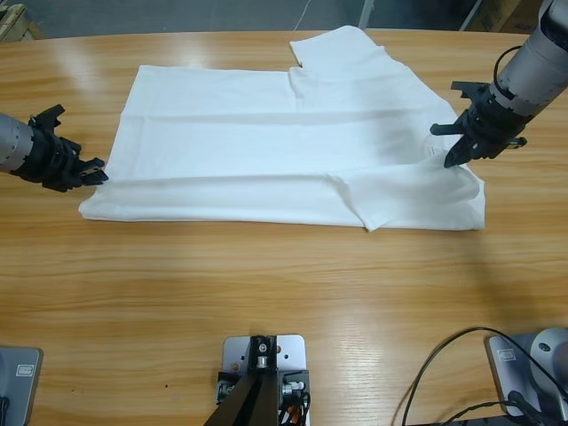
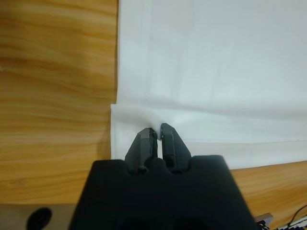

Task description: Fold clothes

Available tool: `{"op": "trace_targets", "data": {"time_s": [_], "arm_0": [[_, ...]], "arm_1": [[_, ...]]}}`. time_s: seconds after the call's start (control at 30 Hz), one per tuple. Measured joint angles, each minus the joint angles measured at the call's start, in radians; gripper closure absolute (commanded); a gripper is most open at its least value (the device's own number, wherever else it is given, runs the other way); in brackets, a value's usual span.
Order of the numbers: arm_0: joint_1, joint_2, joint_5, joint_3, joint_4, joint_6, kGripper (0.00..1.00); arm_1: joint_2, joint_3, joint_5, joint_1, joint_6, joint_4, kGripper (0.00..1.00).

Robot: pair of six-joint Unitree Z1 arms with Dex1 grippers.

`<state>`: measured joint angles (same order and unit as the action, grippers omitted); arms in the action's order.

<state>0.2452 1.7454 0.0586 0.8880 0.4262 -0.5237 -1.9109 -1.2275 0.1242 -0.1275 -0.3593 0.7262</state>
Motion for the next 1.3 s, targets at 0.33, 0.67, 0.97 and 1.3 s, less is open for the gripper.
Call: {"op": "trace_targets", "data": {"time_s": [0.33,0.67,0.97,1.3], "arm_0": [[0.0,0.022,-0.011,0.018,0.0,0.001,0.07],[-0.002,0.023,-0.036,0.018,0.0,0.007,0.036],[-0.002,0.023,-0.047,0.018,0.0,0.011,0.036],[-0.002,0.022,-0.051,0.018,0.0,0.014,0.036]], "arm_1": [[-0.001,-0.001,-0.004,0.0,0.0,0.0,1.0],[-0.005,-0.001,-0.005,0.0,0.0,0.0,1.0],[-0.03,-0.051,-0.006,0.0,0.0,0.031,0.0],[-0.045,-0.096,-0.054,0.001,0.0,0.078,0.0]]}}
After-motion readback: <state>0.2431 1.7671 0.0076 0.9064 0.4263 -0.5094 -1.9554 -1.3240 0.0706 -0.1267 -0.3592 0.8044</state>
